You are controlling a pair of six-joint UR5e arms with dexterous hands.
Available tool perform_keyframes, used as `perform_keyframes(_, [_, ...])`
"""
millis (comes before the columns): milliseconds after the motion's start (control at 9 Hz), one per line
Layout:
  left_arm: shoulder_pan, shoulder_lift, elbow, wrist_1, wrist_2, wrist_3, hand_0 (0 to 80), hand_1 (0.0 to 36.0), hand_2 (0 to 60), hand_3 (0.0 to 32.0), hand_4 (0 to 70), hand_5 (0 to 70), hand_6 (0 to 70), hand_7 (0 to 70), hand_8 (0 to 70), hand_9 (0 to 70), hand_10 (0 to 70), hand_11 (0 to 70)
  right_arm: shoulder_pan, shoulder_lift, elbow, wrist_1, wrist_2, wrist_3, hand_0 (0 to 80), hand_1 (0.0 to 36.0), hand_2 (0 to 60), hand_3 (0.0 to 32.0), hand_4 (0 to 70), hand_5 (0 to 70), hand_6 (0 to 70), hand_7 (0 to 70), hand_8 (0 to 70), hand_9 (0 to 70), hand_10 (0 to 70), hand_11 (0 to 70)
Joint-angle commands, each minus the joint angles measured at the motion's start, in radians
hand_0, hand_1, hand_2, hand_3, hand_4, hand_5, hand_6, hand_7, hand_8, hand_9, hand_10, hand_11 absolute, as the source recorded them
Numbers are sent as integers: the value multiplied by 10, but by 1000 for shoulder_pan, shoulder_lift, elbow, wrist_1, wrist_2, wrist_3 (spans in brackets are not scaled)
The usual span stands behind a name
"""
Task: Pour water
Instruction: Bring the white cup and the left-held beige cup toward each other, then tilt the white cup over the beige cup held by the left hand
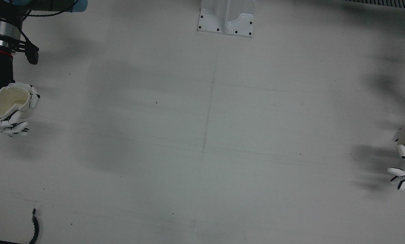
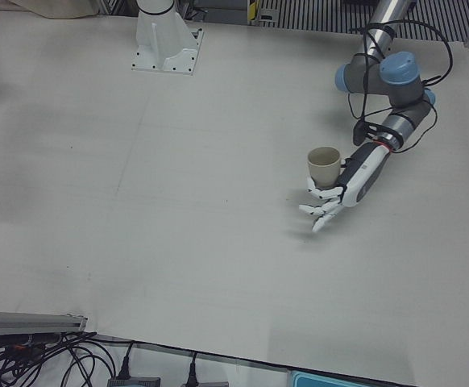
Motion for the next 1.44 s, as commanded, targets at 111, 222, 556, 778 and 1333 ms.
perform_keyframes(111, [367,-286,-183,450,-44,-78,800,360,600,0,700,700,179,323,64,64,71,135,134,98,362,-246,-2,-53,791,360,600,0,305,700,445,608,302,421,250,395])
perform_keyframes(222, [427,-385,-184,570,-43,-112,800,360,600,0,700,700,180,323,64,59,70,136,141,148,423,-293,-2,-139,800,360,600,0,320,700,462,645,310,432,247,394])
perform_keyframes(556, [495,-588,-161,741,-37,-166,800,360,600,0,700,700,182,310,58,48,67,132,94,366,445,-321,-15,-424,800,360,600,0,394,700,525,700,332,468,242,394])
perform_keyframes(778, [494,-609,-157,764,-39,-235,800,360,600,0,700,700,192,319,62,51,72,138,-82,463,439,-321,-11,-654,800,360,600,0,456,700,557,700,343,483,236,388])
perform_keyframes(1333, [492,-625,-162,769,-45,-247,800,360,600,0,700,700,186,320,62,52,68,133,-512,484,397,-320,165,-1124,800,360,600,0,436,700,508,700,311,447,210,352])
